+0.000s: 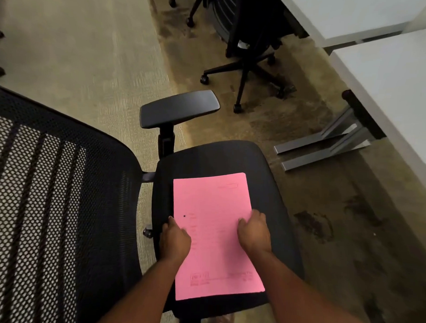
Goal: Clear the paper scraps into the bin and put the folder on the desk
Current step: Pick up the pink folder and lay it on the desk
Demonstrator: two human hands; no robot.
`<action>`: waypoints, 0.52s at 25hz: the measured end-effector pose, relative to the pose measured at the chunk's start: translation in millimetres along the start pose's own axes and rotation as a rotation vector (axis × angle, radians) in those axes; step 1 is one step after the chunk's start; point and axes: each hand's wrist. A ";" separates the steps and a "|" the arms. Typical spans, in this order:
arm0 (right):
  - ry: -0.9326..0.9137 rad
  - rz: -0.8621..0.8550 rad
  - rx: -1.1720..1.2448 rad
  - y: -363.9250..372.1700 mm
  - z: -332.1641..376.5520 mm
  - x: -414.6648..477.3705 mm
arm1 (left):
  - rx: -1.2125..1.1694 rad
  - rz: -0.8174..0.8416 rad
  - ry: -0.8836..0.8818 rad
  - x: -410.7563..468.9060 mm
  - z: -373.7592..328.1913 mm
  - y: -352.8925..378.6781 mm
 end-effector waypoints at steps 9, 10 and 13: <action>0.061 -0.110 0.298 -27.1 12.3 -25.0 | -0.330 0.105 -0.034 -19.5 -9.2 -31.6; 0.060 -0.130 0.318 -36.5 17.6 -29.2 | -0.350 0.110 -0.023 -27.0 -14.4 -40.3; 0.015 -0.209 0.345 -72.6 37.6 -45.1 | -0.409 0.140 0.047 -53.1 -33.5 -70.4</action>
Point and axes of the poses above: each hand's wrist, its own x-axis towards the middle knuckle, its own y-axis out of the palm, z = x × y, and after that the axes turned 12 degrees about -y, right-handed
